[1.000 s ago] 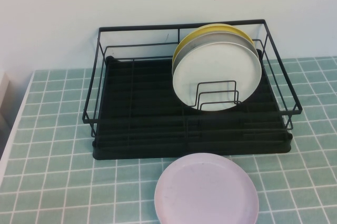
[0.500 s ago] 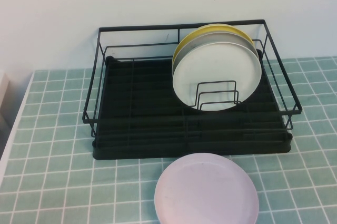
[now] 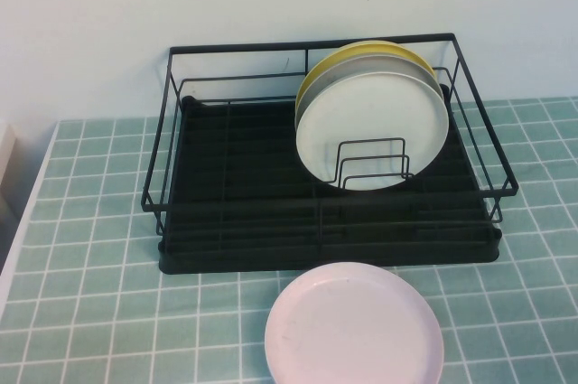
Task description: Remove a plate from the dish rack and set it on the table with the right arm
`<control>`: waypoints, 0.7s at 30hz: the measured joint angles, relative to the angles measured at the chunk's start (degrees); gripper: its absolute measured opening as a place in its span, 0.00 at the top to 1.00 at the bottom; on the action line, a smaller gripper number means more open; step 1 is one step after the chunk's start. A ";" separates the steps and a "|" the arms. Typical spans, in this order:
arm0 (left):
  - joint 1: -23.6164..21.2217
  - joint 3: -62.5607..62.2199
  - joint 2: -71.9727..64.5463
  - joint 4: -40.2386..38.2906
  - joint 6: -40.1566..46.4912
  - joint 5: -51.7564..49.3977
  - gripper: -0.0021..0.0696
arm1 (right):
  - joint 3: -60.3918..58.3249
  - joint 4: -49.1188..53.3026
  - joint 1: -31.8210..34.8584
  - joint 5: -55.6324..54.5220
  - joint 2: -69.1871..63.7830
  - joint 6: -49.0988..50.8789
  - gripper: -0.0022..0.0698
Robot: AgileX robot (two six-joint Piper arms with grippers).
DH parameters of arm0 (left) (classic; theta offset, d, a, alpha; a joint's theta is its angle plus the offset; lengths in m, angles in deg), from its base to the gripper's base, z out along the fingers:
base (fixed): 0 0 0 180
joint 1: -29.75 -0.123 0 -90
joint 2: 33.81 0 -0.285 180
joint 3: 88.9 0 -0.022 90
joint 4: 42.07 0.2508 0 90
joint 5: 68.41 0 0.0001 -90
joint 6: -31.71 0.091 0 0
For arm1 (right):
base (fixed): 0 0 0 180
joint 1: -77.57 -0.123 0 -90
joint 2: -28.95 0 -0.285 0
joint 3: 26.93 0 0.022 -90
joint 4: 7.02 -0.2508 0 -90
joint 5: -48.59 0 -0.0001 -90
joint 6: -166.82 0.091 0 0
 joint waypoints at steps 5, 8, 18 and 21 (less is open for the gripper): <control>0.00 0.00 0.00 0.00 0.00 0.00 0.98 | -5.35 0.82 0.02 -0.49 1.86 2.85 0.97; 0.00 0.00 0.00 0.00 0.00 0.00 0.98 | -5.48 0.82 0.02 1.65 1.86 3.27 0.97; 0.00 0.00 0.00 0.00 0.00 0.00 0.98 | -5.38 1.21 0.02 3.29 1.86 3.28 0.97; 0.00 0.00 0.00 0.00 0.00 0.00 0.98 | -5.38 1.21 0.02 3.29 1.86 3.28 0.97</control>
